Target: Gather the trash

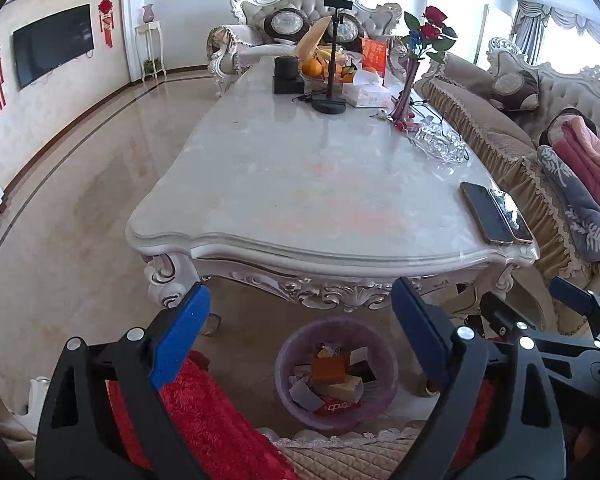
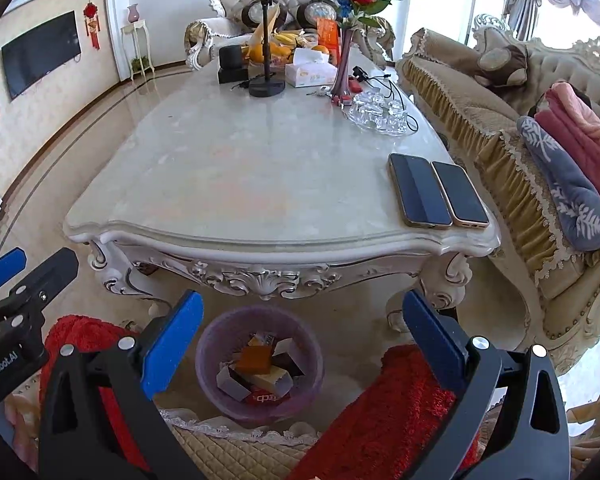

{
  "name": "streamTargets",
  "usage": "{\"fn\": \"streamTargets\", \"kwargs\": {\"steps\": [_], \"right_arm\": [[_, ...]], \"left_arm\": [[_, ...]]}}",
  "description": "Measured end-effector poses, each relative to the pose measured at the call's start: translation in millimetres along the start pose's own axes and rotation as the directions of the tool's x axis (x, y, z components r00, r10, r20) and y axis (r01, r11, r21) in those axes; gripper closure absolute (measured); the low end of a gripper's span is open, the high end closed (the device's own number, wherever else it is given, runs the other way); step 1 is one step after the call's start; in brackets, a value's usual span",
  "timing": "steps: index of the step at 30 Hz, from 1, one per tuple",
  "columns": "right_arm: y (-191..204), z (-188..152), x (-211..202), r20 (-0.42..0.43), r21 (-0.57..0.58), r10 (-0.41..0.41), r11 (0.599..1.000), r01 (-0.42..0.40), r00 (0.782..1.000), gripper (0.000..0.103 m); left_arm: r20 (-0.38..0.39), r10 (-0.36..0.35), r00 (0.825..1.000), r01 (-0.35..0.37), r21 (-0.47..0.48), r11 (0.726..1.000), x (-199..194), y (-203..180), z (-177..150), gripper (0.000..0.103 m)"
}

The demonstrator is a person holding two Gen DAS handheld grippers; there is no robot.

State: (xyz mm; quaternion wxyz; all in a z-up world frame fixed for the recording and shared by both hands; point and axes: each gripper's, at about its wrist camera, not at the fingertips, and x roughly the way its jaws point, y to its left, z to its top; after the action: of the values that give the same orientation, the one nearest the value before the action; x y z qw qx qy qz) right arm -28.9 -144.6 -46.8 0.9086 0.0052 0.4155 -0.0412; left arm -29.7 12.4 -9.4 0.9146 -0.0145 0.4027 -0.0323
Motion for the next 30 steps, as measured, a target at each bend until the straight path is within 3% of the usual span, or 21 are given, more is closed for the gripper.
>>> {"fn": "streamTargets", "kwargs": {"steps": [30], "right_arm": [[-8, -4, -8, 0.004, 0.023, -0.023, 0.999, 0.023, 1.0, 0.007]], "left_arm": [[-0.016, -0.009, 1.0, 0.01, 0.038, 0.999, -3, -11, -2, 0.014]]}}
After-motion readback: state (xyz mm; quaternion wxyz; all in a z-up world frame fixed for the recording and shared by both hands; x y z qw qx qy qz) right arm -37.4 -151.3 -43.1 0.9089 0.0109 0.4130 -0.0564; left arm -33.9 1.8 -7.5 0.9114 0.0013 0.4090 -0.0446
